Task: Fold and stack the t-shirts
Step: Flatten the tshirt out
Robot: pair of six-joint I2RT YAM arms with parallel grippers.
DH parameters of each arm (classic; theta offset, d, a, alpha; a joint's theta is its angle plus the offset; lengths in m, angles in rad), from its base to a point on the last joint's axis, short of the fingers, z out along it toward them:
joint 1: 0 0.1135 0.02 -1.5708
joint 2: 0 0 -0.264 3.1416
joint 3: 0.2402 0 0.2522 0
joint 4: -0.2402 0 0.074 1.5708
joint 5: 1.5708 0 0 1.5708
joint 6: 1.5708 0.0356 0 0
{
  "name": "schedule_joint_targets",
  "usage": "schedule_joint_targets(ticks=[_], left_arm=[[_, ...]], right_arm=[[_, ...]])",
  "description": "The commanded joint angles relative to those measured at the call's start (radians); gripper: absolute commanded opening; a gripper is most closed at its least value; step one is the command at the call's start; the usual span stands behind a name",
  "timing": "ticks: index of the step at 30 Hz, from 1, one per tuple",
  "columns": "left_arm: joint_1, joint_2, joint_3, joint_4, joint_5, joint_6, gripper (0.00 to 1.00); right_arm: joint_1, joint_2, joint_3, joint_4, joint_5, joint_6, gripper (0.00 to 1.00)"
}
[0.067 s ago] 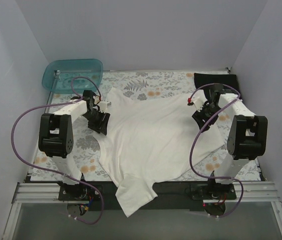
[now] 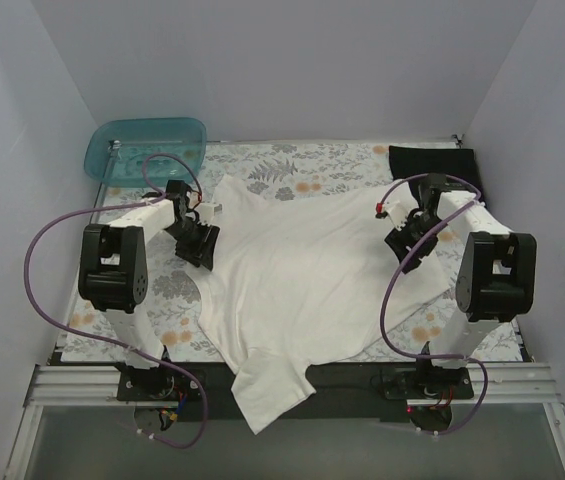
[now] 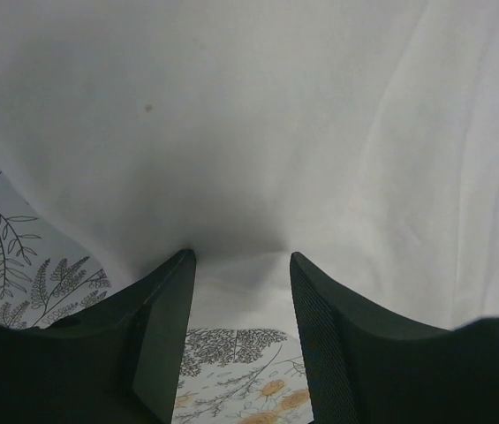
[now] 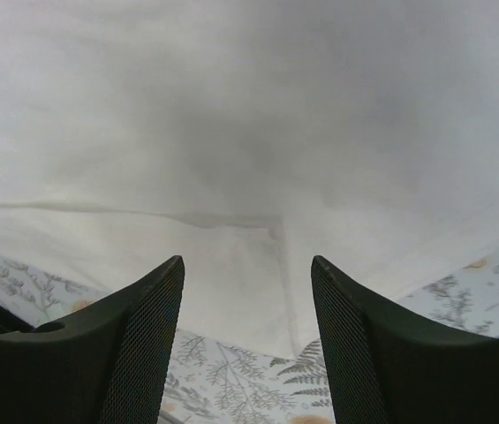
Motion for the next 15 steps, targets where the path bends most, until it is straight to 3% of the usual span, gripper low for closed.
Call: schedule_joint_targets(ticks=[1, 15], left_arm=[[0.016, 0.057, 0.025, 0.016, -0.088, -0.008, 0.46], [0.019, 0.090, 0.053, 0.018, -0.076, -0.011, 0.44]], right_arm=[[0.000, -0.026, -0.068, -0.068, 0.007, -0.036, 0.67], [0.000, 0.074, -0.017, -0.017, 0.047, -0.004, 0.70]])
